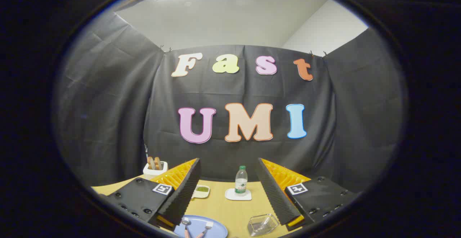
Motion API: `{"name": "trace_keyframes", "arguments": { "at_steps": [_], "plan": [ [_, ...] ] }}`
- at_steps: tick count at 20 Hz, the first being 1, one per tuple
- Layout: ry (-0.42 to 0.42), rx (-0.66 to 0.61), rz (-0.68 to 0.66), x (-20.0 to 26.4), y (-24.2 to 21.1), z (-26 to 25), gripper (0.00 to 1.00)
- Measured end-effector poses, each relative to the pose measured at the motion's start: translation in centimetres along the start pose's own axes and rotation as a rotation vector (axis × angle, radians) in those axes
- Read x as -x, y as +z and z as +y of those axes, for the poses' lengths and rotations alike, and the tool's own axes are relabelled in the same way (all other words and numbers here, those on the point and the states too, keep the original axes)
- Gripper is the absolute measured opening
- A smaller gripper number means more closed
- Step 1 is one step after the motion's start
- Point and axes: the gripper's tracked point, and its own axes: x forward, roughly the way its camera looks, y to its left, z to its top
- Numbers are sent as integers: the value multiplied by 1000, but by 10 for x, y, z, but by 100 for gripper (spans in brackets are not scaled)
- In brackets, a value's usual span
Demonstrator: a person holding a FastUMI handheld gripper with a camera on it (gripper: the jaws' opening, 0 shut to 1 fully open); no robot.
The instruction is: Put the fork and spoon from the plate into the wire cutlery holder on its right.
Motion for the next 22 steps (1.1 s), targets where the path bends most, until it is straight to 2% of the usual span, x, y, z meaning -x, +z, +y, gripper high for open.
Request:
{"name": "trace_keyframes", "arguments": {
  "at_steps": [5,15,22],
  "plan": [
    [27,3,57,-7,-15,9,99],
    [46,16,56,-14,-11,17,99],
    [94,-2,203,-15,-54,29,99]
  ]
}}
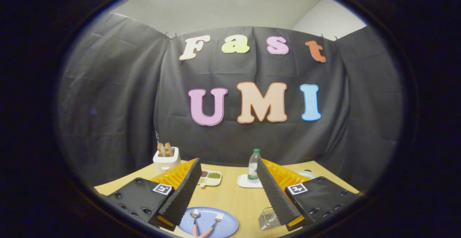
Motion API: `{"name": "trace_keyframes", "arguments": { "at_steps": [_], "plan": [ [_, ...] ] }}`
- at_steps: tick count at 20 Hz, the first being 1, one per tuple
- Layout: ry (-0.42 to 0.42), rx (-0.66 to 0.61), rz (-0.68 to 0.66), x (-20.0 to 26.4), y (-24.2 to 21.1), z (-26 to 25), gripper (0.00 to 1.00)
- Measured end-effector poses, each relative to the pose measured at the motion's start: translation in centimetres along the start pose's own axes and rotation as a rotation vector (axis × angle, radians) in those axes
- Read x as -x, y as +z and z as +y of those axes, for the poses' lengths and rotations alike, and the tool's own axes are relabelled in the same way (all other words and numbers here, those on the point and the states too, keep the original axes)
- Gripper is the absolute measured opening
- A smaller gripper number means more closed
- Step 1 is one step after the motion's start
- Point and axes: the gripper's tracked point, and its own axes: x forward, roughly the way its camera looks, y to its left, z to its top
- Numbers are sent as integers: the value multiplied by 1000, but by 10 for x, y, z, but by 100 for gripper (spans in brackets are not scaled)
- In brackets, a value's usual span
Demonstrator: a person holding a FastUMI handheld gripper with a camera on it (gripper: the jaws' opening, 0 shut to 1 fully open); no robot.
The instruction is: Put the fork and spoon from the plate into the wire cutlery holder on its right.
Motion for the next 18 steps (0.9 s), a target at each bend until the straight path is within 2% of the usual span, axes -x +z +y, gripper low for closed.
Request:
{"name": "trace_keyframes", "arguments": {
  "at_steps": [5,14,18],
  "plan": [
    [87,-3,164,-5,-53,24,99],
    [123,32,452,-10,-155,34,100],
    [131,86,564,-11,-196,32,100]
  ]
}}
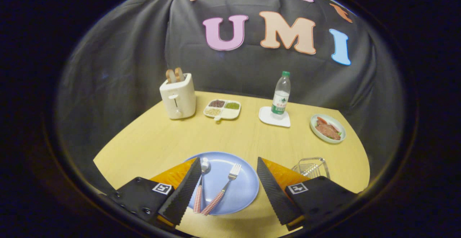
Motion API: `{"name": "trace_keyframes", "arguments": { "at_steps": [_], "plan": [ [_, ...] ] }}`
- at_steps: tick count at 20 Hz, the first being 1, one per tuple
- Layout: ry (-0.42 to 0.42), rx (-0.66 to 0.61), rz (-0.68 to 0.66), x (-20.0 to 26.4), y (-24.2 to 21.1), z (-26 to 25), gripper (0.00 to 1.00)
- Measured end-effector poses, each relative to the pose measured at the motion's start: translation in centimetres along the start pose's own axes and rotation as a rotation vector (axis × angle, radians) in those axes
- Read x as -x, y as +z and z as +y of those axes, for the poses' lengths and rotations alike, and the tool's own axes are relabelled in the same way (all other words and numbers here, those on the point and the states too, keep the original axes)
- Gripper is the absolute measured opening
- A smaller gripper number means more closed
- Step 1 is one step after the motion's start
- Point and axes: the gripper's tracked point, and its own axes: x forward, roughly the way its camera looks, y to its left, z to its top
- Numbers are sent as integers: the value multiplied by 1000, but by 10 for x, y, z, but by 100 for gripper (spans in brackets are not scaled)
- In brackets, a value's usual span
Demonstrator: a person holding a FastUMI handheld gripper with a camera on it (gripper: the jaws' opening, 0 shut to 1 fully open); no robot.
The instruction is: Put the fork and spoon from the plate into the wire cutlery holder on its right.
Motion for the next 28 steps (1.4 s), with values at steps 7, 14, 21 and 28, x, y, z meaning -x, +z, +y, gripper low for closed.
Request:
{"name": "trace_keyframes", "arguments": {
  "at_steps": [7,14,21,28],
  "plan": [
    [21,7,181,-26,-56,8,100],
    [2,30,314,-42,-99,9,94],
    [15,41,386,-47,-121,15,76],
    [-30,65,387,-49,-122,10,33]
  ]
}}
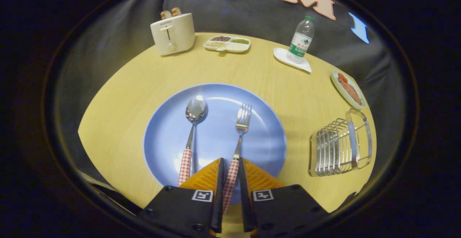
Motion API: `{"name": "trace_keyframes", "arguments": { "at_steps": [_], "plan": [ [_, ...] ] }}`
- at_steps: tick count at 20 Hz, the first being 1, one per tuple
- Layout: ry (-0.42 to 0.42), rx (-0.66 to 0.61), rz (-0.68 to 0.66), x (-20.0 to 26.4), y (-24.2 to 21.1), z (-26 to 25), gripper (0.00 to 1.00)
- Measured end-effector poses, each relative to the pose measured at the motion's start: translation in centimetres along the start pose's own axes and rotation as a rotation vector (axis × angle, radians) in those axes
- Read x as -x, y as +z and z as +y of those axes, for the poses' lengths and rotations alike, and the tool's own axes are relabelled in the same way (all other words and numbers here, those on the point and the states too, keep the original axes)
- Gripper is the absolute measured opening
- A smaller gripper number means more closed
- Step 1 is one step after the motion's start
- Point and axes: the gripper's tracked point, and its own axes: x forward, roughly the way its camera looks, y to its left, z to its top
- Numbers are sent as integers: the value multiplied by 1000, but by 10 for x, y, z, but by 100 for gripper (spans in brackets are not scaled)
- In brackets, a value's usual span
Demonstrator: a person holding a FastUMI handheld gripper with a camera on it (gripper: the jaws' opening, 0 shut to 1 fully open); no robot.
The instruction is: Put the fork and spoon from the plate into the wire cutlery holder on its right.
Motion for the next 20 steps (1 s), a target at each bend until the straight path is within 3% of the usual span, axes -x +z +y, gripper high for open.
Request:
{"name": "trace_keyframes", "arguments": {
  "at_steps": [6,20],
  "plan": [
    [10,8,31,7,-3,-4,14],
    [72,57,-4,61,40,-42,14]
  ]
}}
